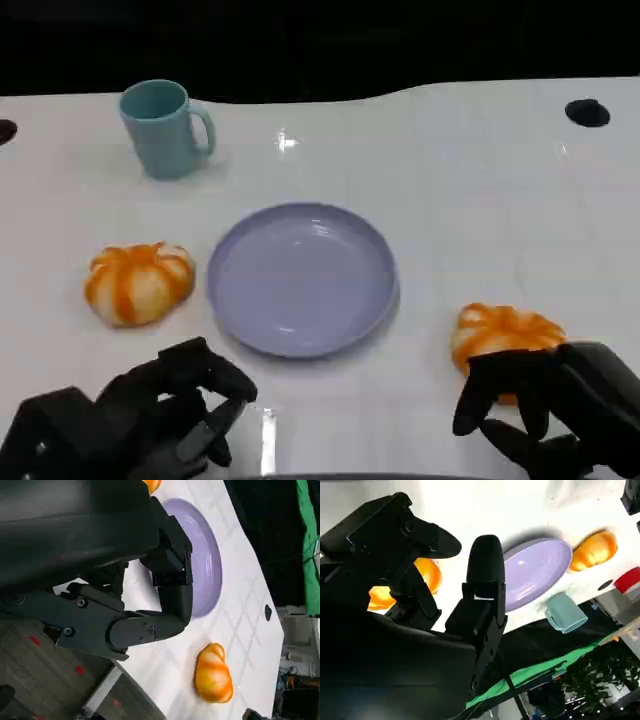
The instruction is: Grasp the bread from the table and place it into the plate.
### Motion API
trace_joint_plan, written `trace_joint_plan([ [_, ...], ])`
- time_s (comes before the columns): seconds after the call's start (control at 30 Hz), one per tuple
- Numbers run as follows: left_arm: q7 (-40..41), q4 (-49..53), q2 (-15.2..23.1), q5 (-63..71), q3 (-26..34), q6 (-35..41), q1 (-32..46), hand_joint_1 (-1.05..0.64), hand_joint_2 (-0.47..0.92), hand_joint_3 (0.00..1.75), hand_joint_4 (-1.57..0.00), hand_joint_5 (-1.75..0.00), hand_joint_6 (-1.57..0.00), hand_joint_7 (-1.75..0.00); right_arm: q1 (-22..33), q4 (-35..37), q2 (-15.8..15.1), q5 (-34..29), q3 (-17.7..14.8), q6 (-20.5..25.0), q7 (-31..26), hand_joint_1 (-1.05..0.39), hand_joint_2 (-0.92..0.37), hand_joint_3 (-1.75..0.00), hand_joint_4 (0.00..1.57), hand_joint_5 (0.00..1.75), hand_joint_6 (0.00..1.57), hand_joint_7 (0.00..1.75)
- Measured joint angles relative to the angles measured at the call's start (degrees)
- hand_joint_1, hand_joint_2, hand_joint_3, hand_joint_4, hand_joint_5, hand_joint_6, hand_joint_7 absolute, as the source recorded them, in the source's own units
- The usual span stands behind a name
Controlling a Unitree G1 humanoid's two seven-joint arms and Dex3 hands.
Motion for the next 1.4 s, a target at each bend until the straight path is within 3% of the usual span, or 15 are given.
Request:
trace_joint_plan([
  [0.87,0.01,0.06,0.0,0.03,-0.01,0.01,-0.07,-0.45,0.92,0.47,-0.62,-1.75,-0.56,-1.4,0.01,-0.27,0.55,0.12,0.08,0.55,0.09,-0.03,-0.33,-1.12,0.96,1.73,1.0,0.96],
  [0.97,0.01,0.09,-0.01,0.03,-0.01,0.01,-0.14,-0.45,0.92,0.47,-0.62,-1.75,-0.56,-1.4,0.0,-0.27,0.91,0.45,0.05,0.55,-0.03,-0.03,-0.32,-1.1,0.93,1.74,0.96,0.89],
  [1.17,0.01,0.1,-0.18,0.03,-0.02,0.01,-0.21,-0.44,0.92,0.47,-0.62,-1.75,-0.56,-1.41,0.15,-1.51,1.71,1.19,-0.47,1.32,-0.47,-0.08,-0.33,-0.98,0.78,1.26,0.86,0.66],
  [1.3,0.01,0.16,-0.26,0.04,-0.02,0.01,-0.22,-0.45,0.92,0.46,-0.62,-1.75,-0.56,-1.41,0.24,-4.2,1.7,0.76,-0.87,3.31,-0.44,-0.18,-0.35,-0.89,0.66,1.08,0.75,0.56],
  [1.4,0.01,0.24,-0.29,0.04,-0.02,0.01,-0.22,-0.45,0.92,0.46,-0.63,-1.75,-0.57,-1.41,0.25,-6.09,1.43,-1.48,-1.36,4.85,-0.44,-0.23,-0.45,-0.66,0.6,0.92,0.69,0.46],
])
